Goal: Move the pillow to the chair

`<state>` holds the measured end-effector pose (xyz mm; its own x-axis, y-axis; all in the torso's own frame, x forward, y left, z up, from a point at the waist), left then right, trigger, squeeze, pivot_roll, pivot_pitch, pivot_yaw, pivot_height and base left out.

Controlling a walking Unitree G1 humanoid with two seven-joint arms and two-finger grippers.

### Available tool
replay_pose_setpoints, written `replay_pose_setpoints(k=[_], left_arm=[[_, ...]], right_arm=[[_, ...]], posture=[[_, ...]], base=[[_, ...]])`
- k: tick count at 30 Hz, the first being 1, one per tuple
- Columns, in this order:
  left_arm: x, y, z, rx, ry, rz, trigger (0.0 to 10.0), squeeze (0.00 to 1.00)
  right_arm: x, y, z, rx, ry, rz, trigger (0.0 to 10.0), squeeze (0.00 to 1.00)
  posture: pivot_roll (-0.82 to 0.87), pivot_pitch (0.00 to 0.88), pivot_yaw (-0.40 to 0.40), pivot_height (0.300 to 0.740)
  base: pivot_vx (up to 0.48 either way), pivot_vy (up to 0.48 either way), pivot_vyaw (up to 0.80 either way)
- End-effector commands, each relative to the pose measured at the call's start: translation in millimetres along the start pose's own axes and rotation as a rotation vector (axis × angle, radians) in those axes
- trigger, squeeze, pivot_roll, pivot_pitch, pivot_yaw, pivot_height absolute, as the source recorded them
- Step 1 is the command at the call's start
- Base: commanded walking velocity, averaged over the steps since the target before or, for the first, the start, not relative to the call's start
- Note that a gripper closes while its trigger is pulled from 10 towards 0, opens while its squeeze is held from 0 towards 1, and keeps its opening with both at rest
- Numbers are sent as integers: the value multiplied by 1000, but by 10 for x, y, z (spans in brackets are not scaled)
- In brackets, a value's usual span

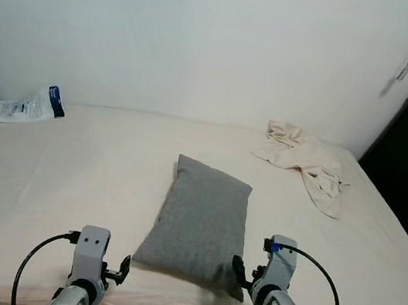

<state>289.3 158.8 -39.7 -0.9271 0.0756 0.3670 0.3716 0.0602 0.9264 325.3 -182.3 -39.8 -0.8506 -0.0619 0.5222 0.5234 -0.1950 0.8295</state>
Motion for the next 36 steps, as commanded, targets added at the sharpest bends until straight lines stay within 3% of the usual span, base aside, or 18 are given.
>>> replay_pose_setpoints(k=[1,36], left_arm=[[9,-17,-35,1,-10,0,10000,0],[-13,19,0,13,7,-7,10000,0]], right_arm=[[11,-60,3,-1,1,16,10000,0],[3,-69,33,1,9,27,10000,0]], posture=[[58,0,-38,736],[62,0,-36,736]], base=[[285,0,0],[15,0,0]])
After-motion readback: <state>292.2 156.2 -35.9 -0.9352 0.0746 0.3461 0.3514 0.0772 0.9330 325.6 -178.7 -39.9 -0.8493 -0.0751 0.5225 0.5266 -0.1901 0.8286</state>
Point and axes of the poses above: a point about 5 cm out from each wrist's last joint towards the gripper, its own x axis pointing back from the gripper into the wrist, its own y axis along the axis of the wrist's last joint, z = x × y, the point moved 5 cm from there along -x, pointing out of the wrist towards the gripper
